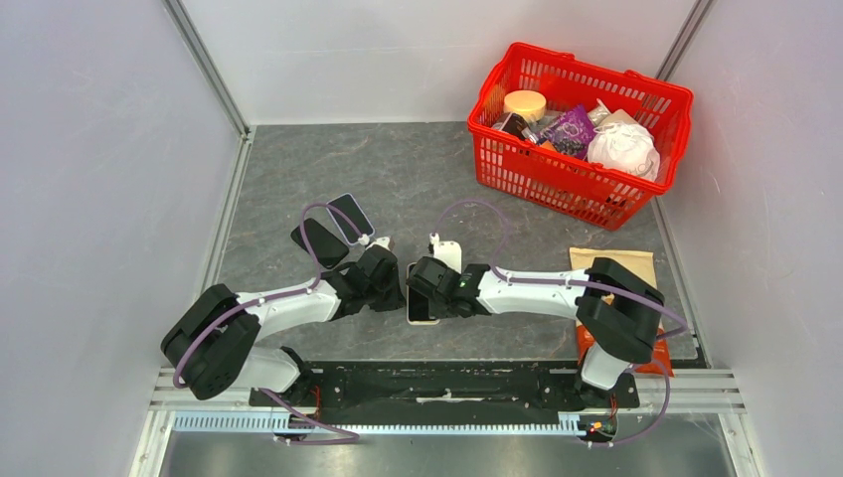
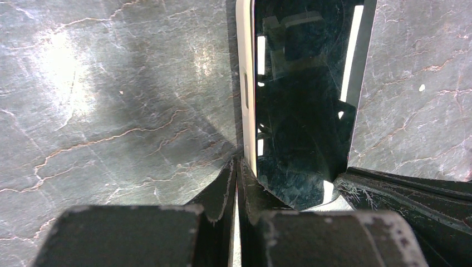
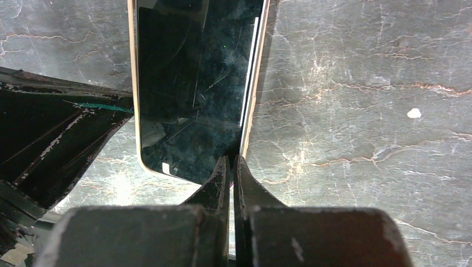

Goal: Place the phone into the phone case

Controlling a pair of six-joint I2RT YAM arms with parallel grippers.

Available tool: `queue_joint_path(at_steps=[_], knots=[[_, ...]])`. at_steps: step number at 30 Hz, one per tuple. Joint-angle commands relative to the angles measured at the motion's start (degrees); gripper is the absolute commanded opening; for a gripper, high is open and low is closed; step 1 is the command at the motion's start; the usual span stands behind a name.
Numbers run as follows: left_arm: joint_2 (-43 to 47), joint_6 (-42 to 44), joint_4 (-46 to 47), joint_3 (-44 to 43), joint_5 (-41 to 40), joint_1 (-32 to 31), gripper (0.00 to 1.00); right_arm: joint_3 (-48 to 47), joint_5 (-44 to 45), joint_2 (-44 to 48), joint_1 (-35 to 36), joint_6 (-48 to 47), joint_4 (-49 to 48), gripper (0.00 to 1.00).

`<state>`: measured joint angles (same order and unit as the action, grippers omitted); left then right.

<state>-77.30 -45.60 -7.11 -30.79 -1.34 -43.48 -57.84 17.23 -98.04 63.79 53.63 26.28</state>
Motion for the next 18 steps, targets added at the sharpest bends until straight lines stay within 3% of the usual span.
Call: queue_joint_path(at_steps=[1, 18], knots=[[-0.21, -2.03, 1.75, 0.00, 0.07, -0.81, 0.08, 5.60, -7.59, -11.32, 3.08, 4.85, -6.48, 0.00], [-1.02, -1.92, 1.37, -1.18, -0.17, -0.81, 0.07, 11.18, -9.56, -11.24, 3.63, 7.91, -10.41, 0.00]])
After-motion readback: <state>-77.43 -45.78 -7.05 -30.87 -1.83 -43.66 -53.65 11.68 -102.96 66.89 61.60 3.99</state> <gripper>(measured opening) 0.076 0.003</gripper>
